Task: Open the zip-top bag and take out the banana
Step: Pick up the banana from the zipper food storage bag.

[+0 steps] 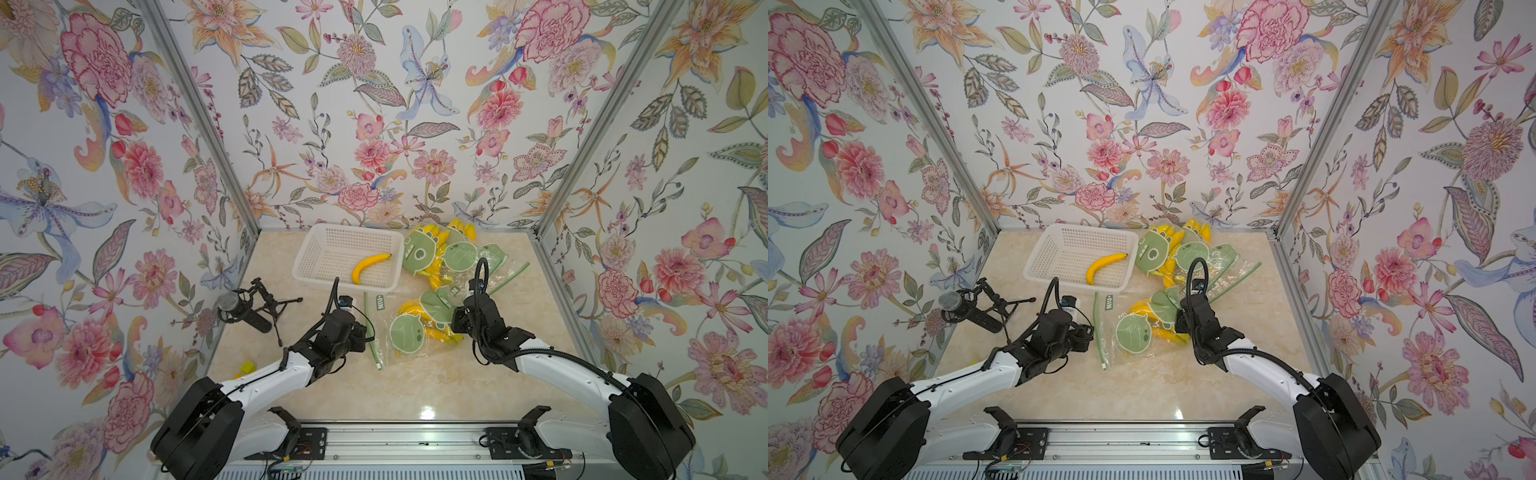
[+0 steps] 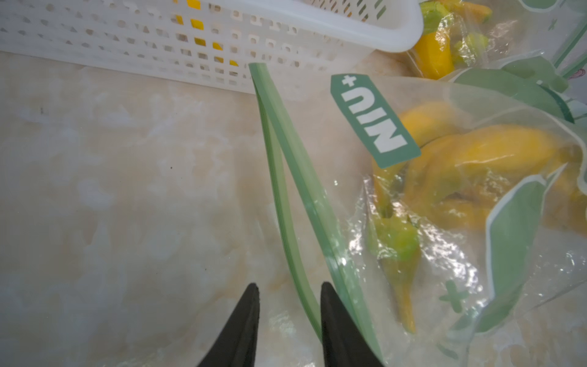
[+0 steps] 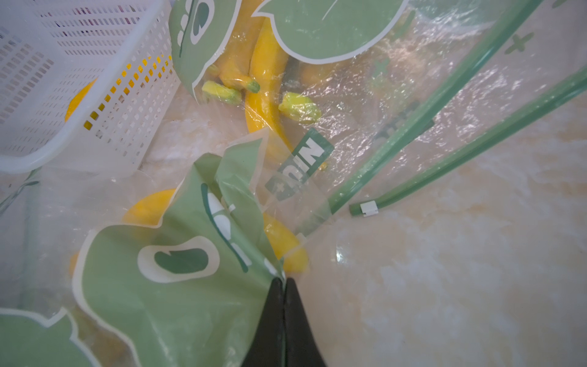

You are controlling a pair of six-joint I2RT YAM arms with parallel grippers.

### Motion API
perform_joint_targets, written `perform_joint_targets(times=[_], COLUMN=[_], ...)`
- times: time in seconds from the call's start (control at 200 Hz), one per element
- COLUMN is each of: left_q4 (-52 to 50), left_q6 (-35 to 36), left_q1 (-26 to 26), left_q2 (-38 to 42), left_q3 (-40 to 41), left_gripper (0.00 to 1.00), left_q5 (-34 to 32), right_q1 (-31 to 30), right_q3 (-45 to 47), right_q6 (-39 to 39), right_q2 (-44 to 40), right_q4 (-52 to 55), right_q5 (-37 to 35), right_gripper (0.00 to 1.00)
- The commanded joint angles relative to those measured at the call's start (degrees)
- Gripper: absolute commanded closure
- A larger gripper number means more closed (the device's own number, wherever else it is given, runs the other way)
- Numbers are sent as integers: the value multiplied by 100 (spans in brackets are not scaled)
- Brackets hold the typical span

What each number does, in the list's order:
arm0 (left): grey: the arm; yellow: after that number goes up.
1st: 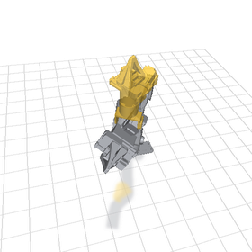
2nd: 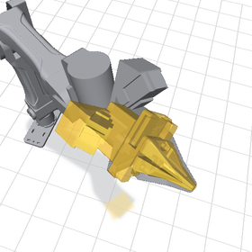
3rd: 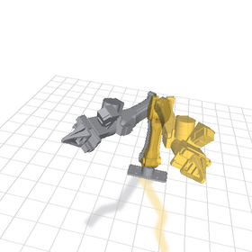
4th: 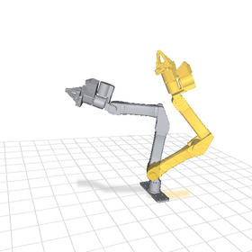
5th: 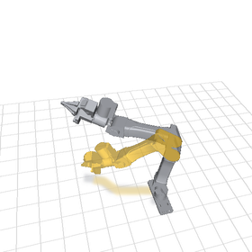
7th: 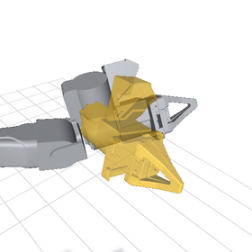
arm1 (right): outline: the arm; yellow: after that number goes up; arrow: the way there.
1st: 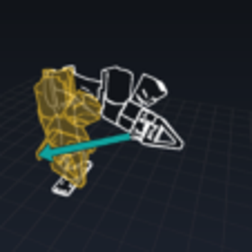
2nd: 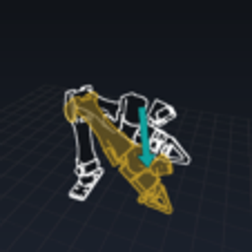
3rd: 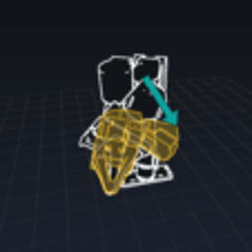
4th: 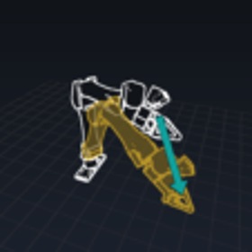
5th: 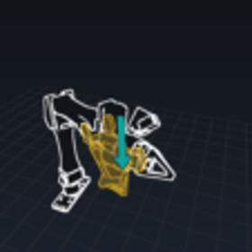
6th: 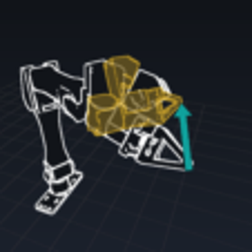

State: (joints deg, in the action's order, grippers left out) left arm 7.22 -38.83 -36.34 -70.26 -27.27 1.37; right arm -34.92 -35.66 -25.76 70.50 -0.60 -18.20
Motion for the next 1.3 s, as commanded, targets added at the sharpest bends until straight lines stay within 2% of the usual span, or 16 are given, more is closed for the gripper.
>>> perform_joint_targets(times=[0.0,0.3,0.525,0.696,0.881,1.046,1.166,1.231,1.291], left_q4=[483,1234,1095,1162,1264,940,390,78,-101], left_q6=[-19,214,554,602,471,365,183,93,-2], left_q1=[-139,-446,-874,-1199,-1377,-1645,-1734,-1745,-1751], left_q2=[-258,-697,-1217,-1324,-1540,-2038,-2287,-2335,-2295], left_q3=[37,124,-42,-95,-206,-547,-830,-934,-928], left_gripper=[64,59,44,39,39,34,32,33,39], left_q5=[310,1010,1183,1126,1112,681,8,-357,-637], right_q1=[-48,-67,-85,-111,-186,-449,-559,-602,-608], right_q3=[-156,-211,-213,-188,-187,-205,-205,-205,-188], right_q6=[-35,-53,-96,-131,-227,-318,-364,-369,-369], right_q2=[74,138,174,172,157,149,157,174,158], right_q4=[135,143,148,148,165,176,174,176,191], right_q5=[85,167,194,155,42,-159,-266,-330,-422], right_gripper=[100,100,100,100,100,100,100,100,100])
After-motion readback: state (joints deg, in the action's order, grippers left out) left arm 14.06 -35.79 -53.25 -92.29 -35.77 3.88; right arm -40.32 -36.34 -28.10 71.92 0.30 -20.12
